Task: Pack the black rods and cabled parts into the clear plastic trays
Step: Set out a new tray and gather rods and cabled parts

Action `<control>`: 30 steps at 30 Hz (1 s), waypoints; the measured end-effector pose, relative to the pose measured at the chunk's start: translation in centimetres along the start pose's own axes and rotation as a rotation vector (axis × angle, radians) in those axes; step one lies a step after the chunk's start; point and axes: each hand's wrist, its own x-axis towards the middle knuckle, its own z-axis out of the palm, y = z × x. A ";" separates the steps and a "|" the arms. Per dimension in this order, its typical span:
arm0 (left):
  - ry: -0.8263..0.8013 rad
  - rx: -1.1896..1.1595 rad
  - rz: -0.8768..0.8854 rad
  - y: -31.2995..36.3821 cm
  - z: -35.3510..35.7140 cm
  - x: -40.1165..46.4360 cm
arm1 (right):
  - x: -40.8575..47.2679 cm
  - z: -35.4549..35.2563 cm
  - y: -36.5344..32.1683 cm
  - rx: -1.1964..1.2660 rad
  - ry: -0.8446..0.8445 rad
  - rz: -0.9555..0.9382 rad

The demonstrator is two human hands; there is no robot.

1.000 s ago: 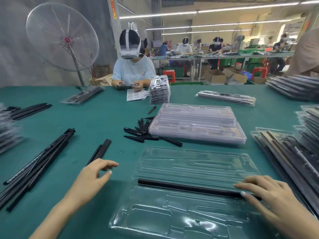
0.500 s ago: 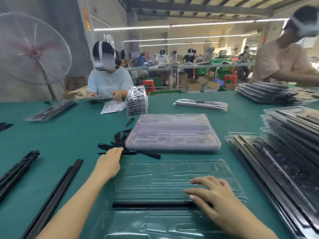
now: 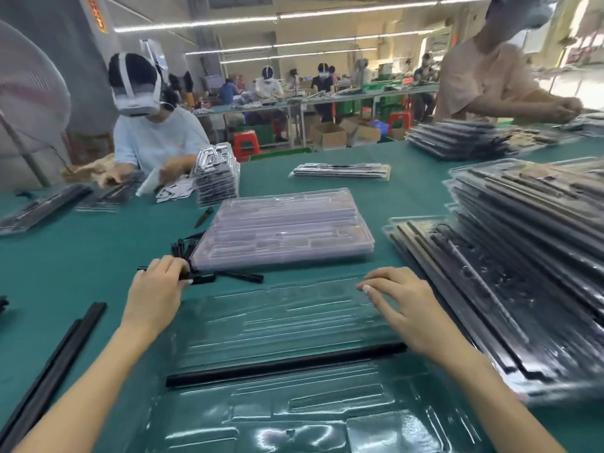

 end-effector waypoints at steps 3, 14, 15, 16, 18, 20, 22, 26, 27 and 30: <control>0.171 -0.428 0.082 6.1 -3.4 -0.6 | 0.0 -0.1 0.1 -0.021 0.034 -0.011; -0.359 -0.606 0.669 20.6 -3.8 -8.3 | -0.7 1.0 0.5 -0.046 -0.004 0.009; -0.361 -0.623 0.662 20.6 -3.5 -8.4 | -0.7 1.0 0.5 -0.044 -0.012 0.013; -0.358 -0.639 0.651 20.5 -3.3 -8.5 | -0.7 1.0 0.5 -0.044 -0.020 0.016; -0.350 -0.643 0.644 20.2 -3.1 -8.7 | -0.6 1.0 0.6 -0.050 -0.036 0.019; -0.335 -0.569 0.636 19.8 -2.8 -8.9 | -0.7 1.0 0.5 -0.050 -0.049 0.015; -0.315 -0.489 0.623 19.2 -2.5 -9.1 | -0.8 1.1 0.5 -0.044 -0.068 0.013; -0.191 -0.368 0.546 14.8 -3.9 -9.2 | -1.0 1.0 1.0 -0.013 -0.141 0.001; -0.151 -0.322 0.510 12.9 -4.4 -9.2 | -1.1 1.0 1.2 -0.013 -0.163 -0.004; -0.136 -0.259 0.250 5.5 -5.3 -9.3 | -1.2 0.9 1.2 -0.001 -0.191 -0.008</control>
